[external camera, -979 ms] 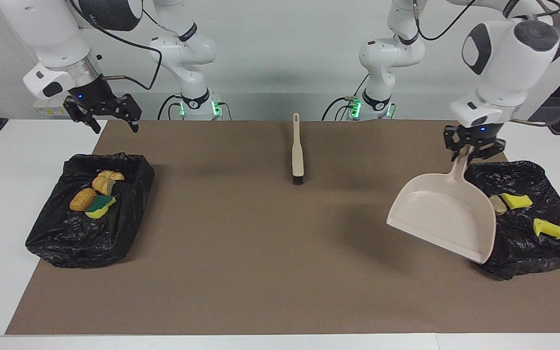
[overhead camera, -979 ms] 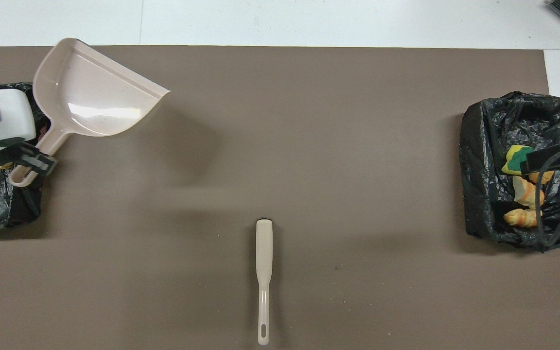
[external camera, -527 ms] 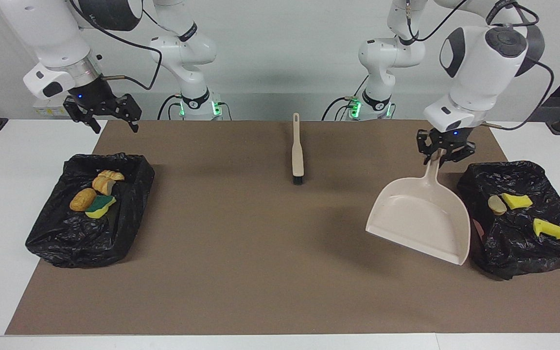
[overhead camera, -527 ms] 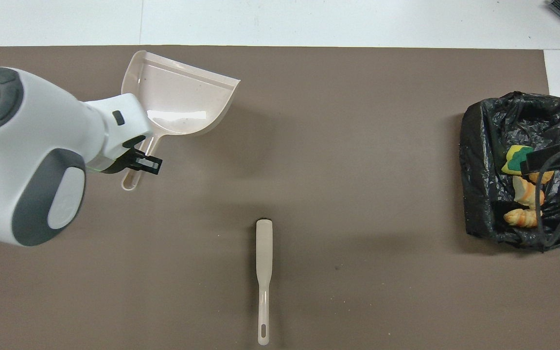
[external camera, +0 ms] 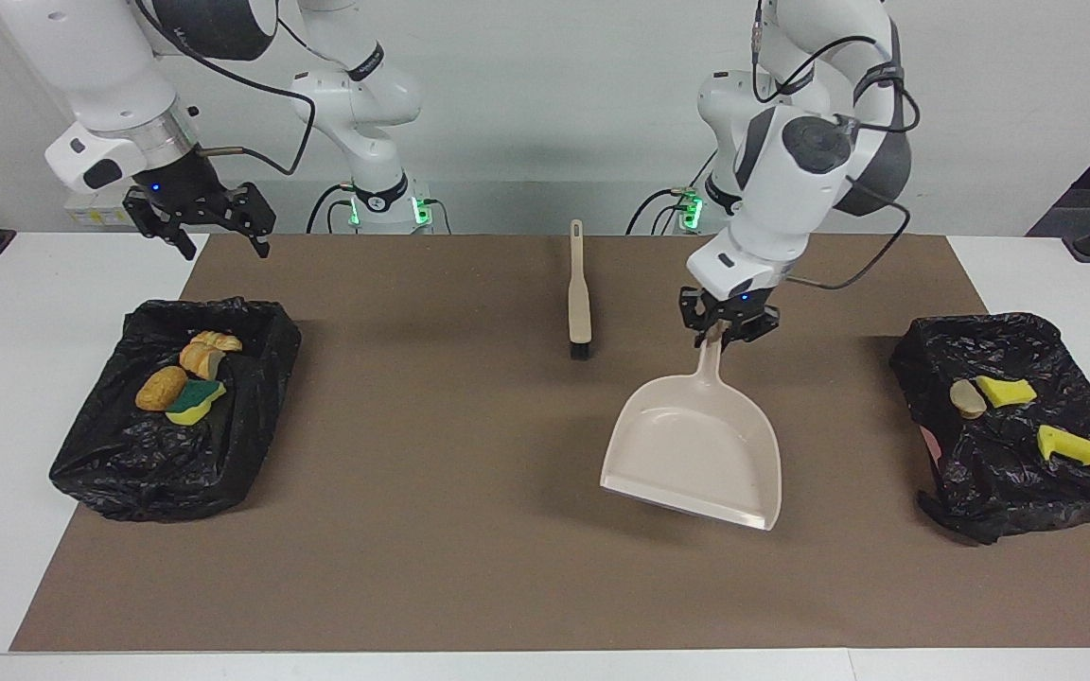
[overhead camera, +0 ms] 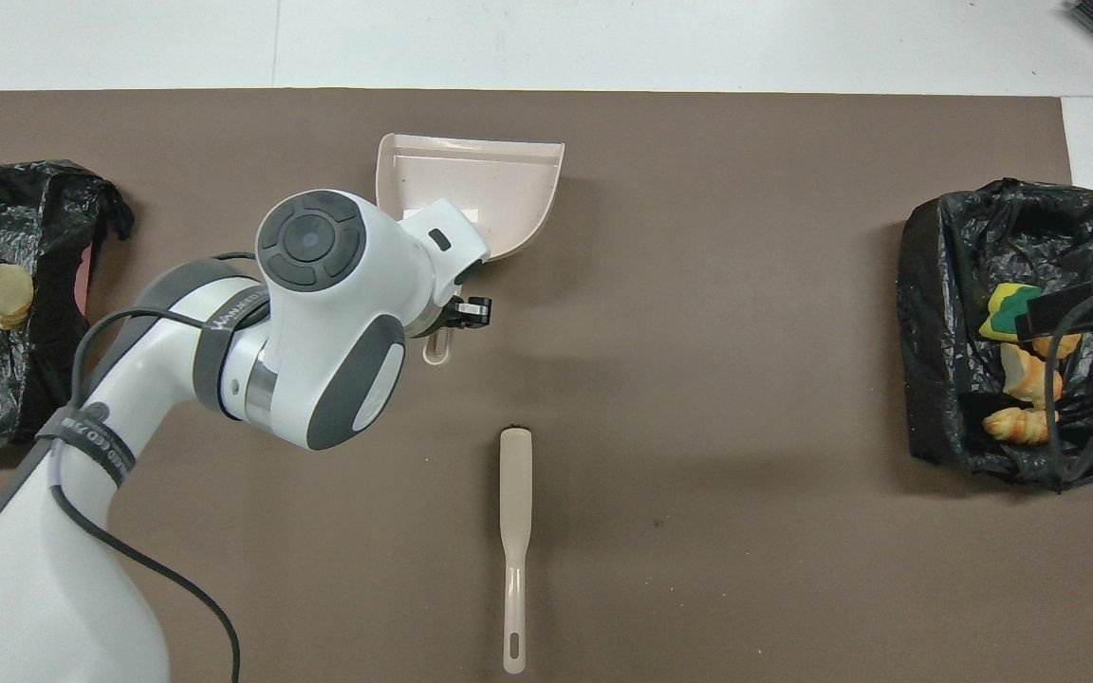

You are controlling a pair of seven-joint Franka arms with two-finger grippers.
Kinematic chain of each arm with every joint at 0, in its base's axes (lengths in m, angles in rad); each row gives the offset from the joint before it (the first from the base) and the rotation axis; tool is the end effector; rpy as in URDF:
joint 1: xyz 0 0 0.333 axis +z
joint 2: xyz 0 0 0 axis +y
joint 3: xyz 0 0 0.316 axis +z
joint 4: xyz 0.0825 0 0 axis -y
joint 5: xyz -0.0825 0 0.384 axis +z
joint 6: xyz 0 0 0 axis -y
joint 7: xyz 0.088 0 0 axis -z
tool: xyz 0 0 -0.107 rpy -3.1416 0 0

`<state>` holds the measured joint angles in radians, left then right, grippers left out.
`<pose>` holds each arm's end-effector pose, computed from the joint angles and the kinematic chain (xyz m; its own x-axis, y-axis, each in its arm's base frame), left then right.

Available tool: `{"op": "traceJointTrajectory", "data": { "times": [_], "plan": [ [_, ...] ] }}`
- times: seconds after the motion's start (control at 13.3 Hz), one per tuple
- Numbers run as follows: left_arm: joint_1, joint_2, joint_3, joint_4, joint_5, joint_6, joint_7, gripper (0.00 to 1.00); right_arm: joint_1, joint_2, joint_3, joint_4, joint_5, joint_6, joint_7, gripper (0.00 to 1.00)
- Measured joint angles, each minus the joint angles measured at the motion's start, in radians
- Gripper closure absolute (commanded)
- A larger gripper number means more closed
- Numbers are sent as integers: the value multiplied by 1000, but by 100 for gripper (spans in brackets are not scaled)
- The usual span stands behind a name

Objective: Sweep and dump trash in bin
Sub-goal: 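Bring the empty dustpan back to the table center with the left gripper, then release the dustpan and withdraw the left gripper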

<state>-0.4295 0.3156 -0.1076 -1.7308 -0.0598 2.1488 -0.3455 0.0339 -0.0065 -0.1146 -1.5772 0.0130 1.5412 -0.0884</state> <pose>0.5637 -0.3316 0.4091 0.9865 -0.1497 0.0666 -0.1567 -0.9808 0.1158 0.5476 -0.0431 0.6225 0.9996 0.0081 -0.0282 0.0077 -0.9998 -0.0163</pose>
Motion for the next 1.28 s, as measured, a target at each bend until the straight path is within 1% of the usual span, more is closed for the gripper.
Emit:
{"op": "traceJointTrajectory", "data": {
  "times": [0.15,0.3,0.6,0.75,0.98,1.05,1.13,1.28],
  "plan": [
    [-28,22,1,20,4,10,-81,100,0,0,0,0,0,0,0,0],
    [-43,55,1,46,5,33,-115,100,0,0,0,0,0,0,0,0],
    [-76,157,8,132,16,35,-174,100,0,0,0,0,0,0,0,0],
    [-81,171,8,147,19,31,-181,100,0,0,0,0,0,0,0,0],
    [-85,171,9,149,19,30,-187,100,0,0,0,0,0,0,0,0],
    [-85,172,9,149,19,30,-188,90,0,0,0,0,0,0,0,0],
    [-86,172,9,149,19,30,-189,69,0,0,0,0,0,0,0,0],
    [-88,175,9,139,19,33,-190,13,0,0,0,0,0,0,0,0]
  ]
}}
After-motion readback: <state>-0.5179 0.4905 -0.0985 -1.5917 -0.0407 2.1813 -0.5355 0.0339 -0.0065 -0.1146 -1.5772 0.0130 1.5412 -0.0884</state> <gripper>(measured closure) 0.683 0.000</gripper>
